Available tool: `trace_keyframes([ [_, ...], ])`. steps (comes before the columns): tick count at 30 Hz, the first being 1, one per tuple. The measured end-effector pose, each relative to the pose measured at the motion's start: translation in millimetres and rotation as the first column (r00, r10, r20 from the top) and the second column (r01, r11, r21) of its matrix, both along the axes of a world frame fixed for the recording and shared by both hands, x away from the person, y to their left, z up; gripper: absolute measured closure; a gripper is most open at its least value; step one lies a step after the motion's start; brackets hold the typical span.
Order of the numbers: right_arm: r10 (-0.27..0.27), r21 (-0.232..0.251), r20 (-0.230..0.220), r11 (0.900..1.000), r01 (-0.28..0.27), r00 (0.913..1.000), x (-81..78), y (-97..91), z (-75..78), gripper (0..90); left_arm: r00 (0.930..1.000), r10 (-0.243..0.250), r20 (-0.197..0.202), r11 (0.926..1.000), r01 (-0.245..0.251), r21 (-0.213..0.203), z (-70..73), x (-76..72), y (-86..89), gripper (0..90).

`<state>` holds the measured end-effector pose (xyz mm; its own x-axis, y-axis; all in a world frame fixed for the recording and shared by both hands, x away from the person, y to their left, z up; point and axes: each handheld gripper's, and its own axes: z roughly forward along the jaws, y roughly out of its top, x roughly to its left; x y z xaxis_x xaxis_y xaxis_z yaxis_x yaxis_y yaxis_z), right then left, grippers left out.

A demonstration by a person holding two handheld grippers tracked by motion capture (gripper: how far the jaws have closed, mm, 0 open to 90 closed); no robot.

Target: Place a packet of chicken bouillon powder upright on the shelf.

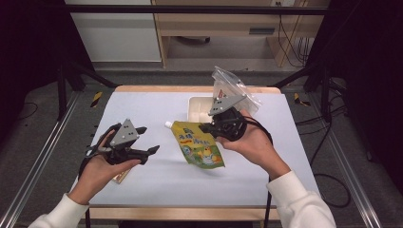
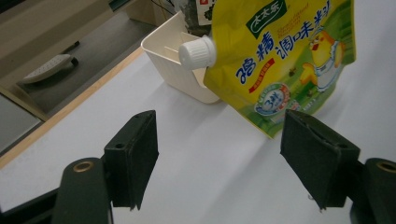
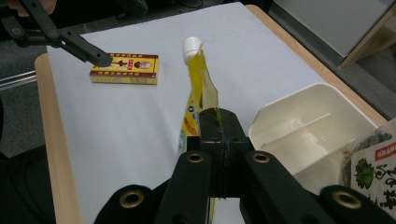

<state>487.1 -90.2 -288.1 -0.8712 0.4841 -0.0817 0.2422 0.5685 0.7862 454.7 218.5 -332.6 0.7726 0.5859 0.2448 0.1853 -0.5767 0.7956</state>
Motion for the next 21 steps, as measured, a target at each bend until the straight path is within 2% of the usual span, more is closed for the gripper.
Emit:
trace_keyframes([
  [7,0.03,-0.009,-0.005,0.9995,-0.03,0.9995,-1.4,4.6,-1.3,90.0,0.9998,-0.018,0.009,0.9993,0.018,0.033,13.7,4.5,-2.3,28.3],
  [10,0.051,-0.004,-0.008,0.9987,-0.051,0.9987,-3.6,5.1,-1.8,90.0,0.9991,-0.041,0.008,0.9978,0.041,0.052,18.9,5.4,-3.5,29.9],
  [12,0.064,-0.002,-0.005,0.9979,-0.064,0.9979,-5.6,5.7,-2.6,90.0,0.9984,-0.055,-0.015,0.998,0.055,0.03,22.8,6.5,-4.0,30.7],
  [14,0.077,0.004,-0.002,0.997,-0.077,0.997,-7.4,6.3,-3.2,90.0,0.9976,-0.066,-0.021,0.9978,0.066,0.008,26.8,6.8,-4.7,31.3],
  [18,0.105,-0.001,0.004,0.9945,-0.105,0.9945,-11.1,7.9,-2.9,90.0,0.9969,-0.079,-0.007,0.9968,0.079,0.009,33.9,6.4,-8.5,32.4],
  [21,0.113,0.009,-0.005,0.9936,-0.113,0.9936,-12.3,8.2,-1.9,90.0,0.9955,-0.095,0.001,0.9951,0.095,0.029,37.5,5.6,-12.6,32.5],
])
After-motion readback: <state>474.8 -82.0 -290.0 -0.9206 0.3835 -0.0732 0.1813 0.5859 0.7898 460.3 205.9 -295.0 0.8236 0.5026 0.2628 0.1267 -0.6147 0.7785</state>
